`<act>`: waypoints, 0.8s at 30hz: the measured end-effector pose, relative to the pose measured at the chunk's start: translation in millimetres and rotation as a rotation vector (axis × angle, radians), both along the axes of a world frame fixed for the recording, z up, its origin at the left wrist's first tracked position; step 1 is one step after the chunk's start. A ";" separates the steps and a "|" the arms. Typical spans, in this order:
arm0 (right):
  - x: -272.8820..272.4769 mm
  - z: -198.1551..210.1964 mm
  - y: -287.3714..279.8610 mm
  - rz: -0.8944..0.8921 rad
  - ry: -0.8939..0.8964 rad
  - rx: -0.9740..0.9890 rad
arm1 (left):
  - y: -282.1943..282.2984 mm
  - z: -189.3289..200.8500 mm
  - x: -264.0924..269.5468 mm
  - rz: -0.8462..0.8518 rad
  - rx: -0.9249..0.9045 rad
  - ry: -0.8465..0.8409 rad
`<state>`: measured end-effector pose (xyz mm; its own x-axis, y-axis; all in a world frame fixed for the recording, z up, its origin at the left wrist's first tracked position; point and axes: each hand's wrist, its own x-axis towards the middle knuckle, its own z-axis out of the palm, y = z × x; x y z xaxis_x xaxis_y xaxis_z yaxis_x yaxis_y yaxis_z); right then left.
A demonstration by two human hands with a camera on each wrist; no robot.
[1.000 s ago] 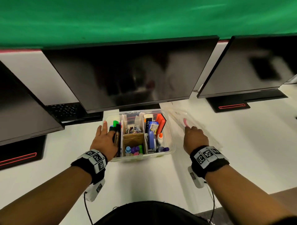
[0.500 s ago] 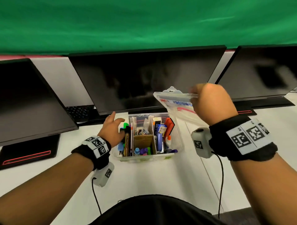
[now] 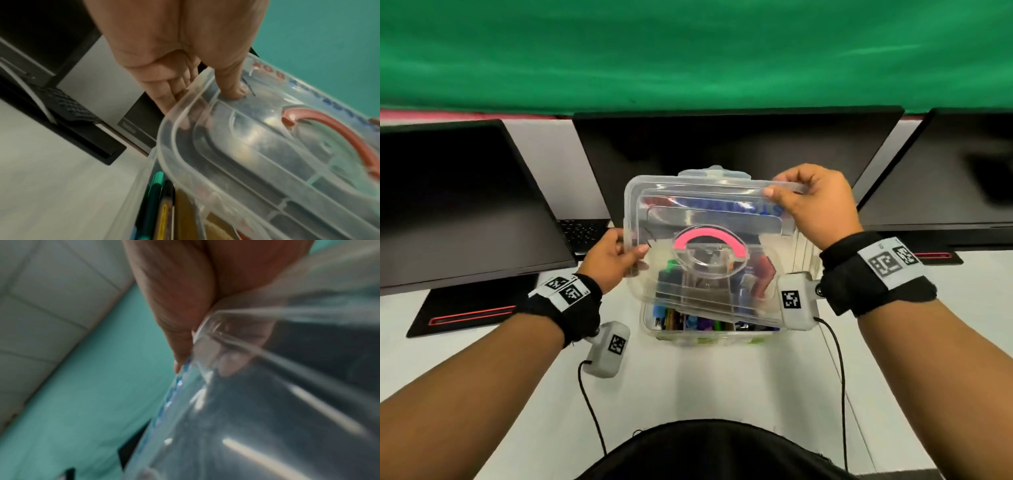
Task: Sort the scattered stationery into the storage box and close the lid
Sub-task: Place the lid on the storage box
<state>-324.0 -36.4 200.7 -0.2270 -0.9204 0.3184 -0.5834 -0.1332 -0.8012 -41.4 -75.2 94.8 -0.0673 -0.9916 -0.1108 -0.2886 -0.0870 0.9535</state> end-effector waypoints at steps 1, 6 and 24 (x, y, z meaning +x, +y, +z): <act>-4.6 -9.1 -3.9 -0.042 -0.003 0.003 | 2.6 -2.9 0.2 0.022 0.024 0.047; -21.4 -59.0 -13.6 -0.139 -0.173 0.136 | 11.1 -30.3 1.5 0.137 0.187 0.164; -44.6 -128.9 -8.1 0.032 0.237 0.679 | 10.8 -64.5 -30.2 0.408 0.303 -0.122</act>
<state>-368.7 -44.5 71.8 -0.1923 -0.9379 -0.2889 -0.7559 0.3293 -0.5659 -71.6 -64.4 30.4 0.3492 -0.8565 -0.3800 -0.2808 -0.4826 0.8296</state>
